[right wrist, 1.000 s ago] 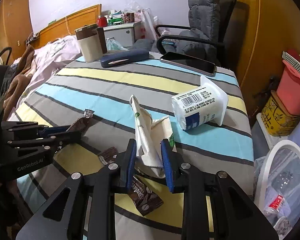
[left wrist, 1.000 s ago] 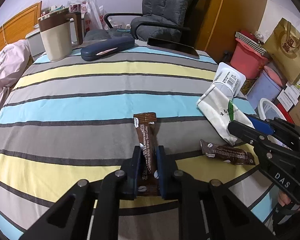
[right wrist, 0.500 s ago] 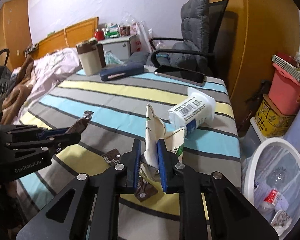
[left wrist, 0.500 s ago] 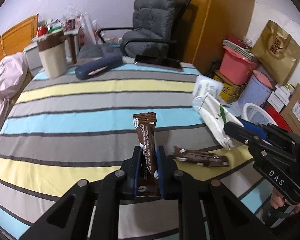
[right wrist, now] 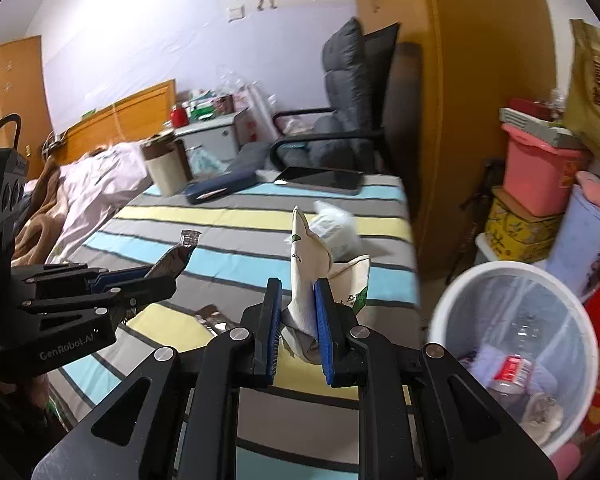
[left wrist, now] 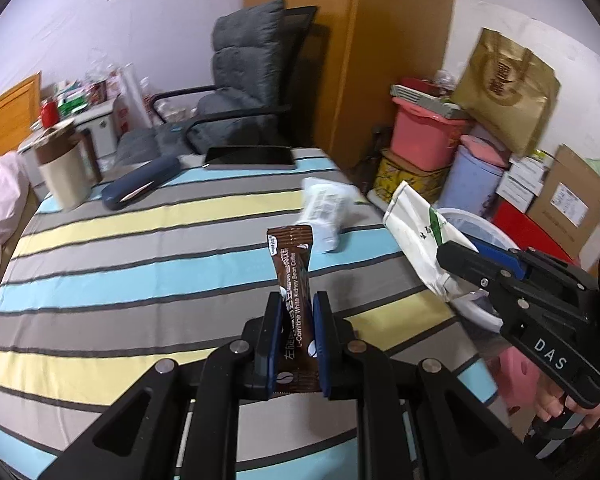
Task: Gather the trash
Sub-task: 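Carry the wrapper and paper bag over the wastebasket with both tools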
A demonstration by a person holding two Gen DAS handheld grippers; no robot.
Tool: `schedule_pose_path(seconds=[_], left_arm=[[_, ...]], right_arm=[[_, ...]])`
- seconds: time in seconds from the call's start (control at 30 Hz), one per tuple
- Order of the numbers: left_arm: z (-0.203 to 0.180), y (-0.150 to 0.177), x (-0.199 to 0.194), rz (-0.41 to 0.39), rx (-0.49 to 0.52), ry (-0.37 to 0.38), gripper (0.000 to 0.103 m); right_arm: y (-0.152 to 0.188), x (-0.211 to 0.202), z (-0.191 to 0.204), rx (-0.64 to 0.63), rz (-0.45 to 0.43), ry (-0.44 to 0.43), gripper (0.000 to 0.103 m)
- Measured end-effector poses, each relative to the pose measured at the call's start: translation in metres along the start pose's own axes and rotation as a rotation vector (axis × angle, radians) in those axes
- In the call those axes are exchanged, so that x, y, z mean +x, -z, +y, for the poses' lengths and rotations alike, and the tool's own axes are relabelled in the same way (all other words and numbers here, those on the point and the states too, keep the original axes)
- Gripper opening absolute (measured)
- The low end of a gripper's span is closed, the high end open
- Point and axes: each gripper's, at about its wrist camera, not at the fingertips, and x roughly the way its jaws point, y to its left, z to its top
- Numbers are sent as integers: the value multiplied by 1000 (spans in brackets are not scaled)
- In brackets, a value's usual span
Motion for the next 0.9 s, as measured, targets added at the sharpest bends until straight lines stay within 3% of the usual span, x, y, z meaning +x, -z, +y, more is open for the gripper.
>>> schedule_pose_path(seconds=[0.5,0.9], left_arm=[[-90,-21,14,-15,138,110,16],[-158,-30,46,25,210,211,16]], right_arm=[[12,-44,-66,102,-57,137,19],[29,-59,-122,200,-26,240,19]])
